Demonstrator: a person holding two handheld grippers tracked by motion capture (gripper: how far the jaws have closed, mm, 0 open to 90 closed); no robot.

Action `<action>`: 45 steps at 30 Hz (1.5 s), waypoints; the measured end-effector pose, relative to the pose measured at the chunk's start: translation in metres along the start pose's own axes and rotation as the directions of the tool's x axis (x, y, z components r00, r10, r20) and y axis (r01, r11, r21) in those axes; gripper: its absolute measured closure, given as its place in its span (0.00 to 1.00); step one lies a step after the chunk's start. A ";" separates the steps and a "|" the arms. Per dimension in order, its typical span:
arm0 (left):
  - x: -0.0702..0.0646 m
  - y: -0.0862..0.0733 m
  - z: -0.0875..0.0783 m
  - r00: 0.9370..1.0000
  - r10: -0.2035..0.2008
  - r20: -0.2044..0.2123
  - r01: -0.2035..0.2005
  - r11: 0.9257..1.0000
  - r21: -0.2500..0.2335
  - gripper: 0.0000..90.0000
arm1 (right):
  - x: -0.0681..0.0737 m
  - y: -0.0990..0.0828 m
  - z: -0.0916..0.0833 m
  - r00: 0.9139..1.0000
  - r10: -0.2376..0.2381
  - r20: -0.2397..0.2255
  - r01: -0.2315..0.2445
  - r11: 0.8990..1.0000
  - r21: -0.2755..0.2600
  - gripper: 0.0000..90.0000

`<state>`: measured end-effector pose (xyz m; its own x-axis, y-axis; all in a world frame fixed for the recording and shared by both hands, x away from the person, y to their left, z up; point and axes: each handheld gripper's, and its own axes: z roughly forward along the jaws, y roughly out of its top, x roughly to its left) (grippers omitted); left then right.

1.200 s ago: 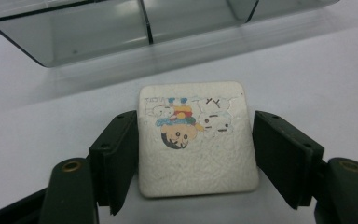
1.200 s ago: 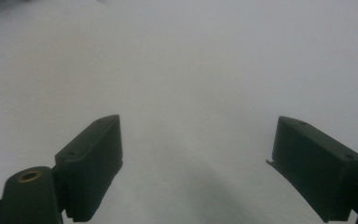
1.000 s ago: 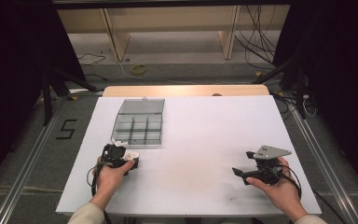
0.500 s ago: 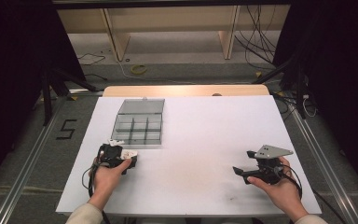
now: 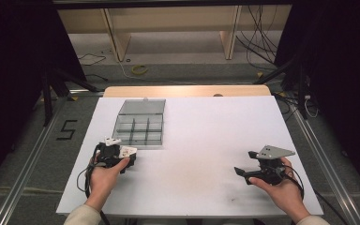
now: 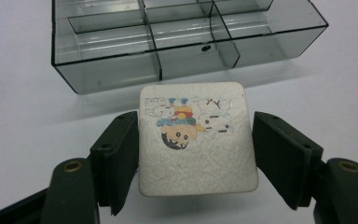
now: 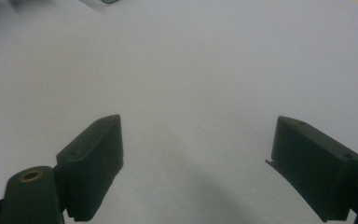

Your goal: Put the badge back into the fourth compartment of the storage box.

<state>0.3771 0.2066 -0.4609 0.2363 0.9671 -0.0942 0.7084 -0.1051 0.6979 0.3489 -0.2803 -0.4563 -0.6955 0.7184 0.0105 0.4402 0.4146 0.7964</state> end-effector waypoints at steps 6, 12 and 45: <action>0.001 0.004 -0.004 1.000 -0.006 0.003 0.006 1.000 -0.021 0.36 | -0.001 0.000 0.000 1.000 0.000 0.001 0.000 1.000 -0.005 0.19; 0.001 0.010 -0.009 1.000 -0.006 0.005 0.006 0.999 -0.041 0.37 | -0.001 0.000 0.000 1.000 0.001 0.003 -0.001 1.000 -0.004 0.19; -0.001 0.040 -0.011 1.000 -0.002 -0.005 0.001 0.994 -0.107 0.37 | -0.002 -0.001 0.001 1.000 0.011 0.008 -0.010 1.000 -0.006 0.19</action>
<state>0.3973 0.2042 -0.4251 0.2318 0.9684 -0.0917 0.6335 -0.0787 0.7697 0.3500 -0.2813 -0.4574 -0.6866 0.7269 0.0143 0.4438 0.4034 0.8002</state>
